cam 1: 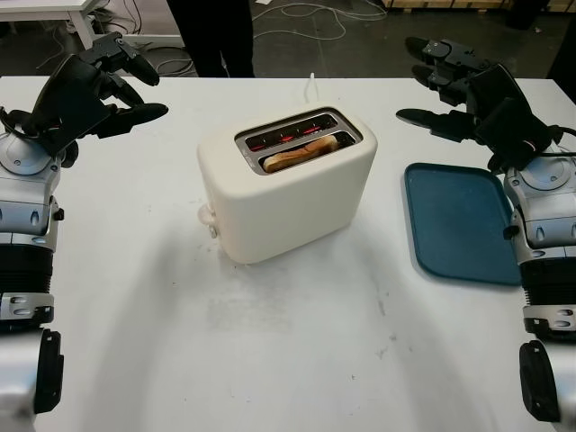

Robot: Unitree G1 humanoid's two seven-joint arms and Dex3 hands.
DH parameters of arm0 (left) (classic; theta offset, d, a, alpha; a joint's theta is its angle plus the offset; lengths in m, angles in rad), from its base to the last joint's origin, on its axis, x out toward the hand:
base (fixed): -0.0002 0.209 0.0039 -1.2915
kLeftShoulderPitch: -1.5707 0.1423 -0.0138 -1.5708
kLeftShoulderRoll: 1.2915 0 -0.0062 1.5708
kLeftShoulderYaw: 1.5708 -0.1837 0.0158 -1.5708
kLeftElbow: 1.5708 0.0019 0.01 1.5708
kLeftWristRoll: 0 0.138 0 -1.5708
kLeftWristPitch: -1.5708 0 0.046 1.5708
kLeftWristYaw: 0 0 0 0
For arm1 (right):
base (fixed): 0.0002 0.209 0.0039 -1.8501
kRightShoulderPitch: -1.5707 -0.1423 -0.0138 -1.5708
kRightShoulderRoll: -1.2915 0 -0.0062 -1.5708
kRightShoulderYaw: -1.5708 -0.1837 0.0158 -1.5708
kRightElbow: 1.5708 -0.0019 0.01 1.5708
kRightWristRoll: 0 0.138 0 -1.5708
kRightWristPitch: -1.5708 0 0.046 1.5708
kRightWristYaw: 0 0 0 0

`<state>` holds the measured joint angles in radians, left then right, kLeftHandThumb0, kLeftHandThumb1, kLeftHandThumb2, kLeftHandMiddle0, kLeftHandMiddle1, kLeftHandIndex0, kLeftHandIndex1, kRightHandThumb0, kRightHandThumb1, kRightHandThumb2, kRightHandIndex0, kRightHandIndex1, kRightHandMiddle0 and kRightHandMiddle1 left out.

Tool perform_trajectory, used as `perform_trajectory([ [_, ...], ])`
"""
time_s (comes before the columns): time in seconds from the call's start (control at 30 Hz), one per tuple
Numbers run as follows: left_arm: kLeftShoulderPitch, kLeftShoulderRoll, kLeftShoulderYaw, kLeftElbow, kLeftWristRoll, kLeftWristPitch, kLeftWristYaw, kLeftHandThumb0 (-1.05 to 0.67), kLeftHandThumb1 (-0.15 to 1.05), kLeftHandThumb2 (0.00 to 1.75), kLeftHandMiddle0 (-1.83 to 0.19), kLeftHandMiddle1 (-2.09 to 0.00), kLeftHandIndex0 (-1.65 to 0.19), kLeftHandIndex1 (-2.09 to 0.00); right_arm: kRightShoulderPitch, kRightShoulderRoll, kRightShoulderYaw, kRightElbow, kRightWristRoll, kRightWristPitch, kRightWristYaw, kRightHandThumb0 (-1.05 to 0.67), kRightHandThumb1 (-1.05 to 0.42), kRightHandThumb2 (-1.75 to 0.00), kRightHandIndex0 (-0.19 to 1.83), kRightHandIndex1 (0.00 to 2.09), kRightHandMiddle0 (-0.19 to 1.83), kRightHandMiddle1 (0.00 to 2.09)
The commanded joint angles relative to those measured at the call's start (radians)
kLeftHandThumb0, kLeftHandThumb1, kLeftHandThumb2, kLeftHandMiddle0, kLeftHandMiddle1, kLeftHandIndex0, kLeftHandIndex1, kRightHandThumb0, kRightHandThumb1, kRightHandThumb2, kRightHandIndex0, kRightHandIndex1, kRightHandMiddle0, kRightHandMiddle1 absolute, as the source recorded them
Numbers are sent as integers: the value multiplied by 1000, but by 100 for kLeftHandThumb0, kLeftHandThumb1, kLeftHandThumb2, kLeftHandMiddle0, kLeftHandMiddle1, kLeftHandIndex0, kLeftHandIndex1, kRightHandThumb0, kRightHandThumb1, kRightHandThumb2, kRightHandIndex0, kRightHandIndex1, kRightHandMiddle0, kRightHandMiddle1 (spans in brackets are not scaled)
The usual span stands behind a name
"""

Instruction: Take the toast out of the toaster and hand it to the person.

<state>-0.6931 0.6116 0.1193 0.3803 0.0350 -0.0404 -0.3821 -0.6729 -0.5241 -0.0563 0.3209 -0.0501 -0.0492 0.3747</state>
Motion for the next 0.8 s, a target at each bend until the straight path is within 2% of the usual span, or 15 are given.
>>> perform_trajectory([
  [0.0,10,-1,13,-11,-16,11,1,-105,86,0,-14,-174,-20,-162,7,12,-4,-8,17,9,7,-28,-91,0,32,0,33,0],
  [0.4,8,-2,15,3,-11,-7,3,-105,87,0,-13,-175,-19,-162,7,10,-4,-12,15,9,8,-28,-91,0,31,0,33,0],
  [0.6,10,-2,14,-28,-7,31,2,-105,86,1,-15,-174,-22,-160,5,11,-6,-3,19,2,10,-28,-90,0,32,0,33,0],
  [0.77,7,-4,16,-12,-9,13,0,-105,87,1,-14,-174,-21,-160,3,10,-2,-1,14,-5,7,-28,-90,0,32,1,33,0],
])
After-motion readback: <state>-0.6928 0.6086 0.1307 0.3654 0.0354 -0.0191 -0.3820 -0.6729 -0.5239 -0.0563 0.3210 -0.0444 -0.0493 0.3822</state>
